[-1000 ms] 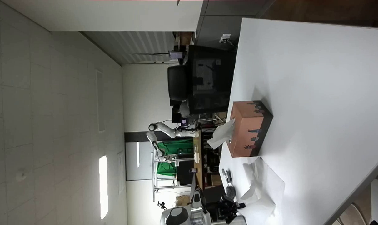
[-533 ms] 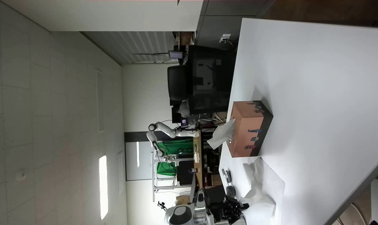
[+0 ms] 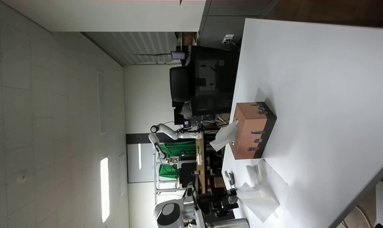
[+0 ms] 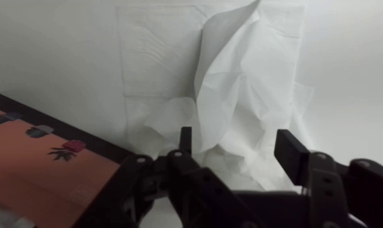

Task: Pull a tissue paper from the box and put it on the table

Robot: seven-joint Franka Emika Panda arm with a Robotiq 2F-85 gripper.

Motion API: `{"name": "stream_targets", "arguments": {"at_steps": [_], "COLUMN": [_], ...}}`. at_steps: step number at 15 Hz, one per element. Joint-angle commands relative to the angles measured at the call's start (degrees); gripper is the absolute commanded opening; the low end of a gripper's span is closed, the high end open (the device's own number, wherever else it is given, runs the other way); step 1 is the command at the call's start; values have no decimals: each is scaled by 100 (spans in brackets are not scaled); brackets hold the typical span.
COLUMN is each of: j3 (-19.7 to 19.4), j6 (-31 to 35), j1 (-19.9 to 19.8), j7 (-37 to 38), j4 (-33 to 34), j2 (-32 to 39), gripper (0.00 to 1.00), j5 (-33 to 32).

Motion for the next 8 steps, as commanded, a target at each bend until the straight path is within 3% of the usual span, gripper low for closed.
{"name": "stream_targets", "arguments": {"at_steps": [1,5,6,8], "j3": [-110,107,82,145], "j6": [-652,-1257,-1041,-1170], "j1": [-22,-236,-212,-266], "j7": [-84,-719,-401,-621], "j4": [-120,-139,-8,-30], "j2": [-686,-1080,-800,-925], "gripper": [99,100,100,100], "j5": [7,395,160,317]}}
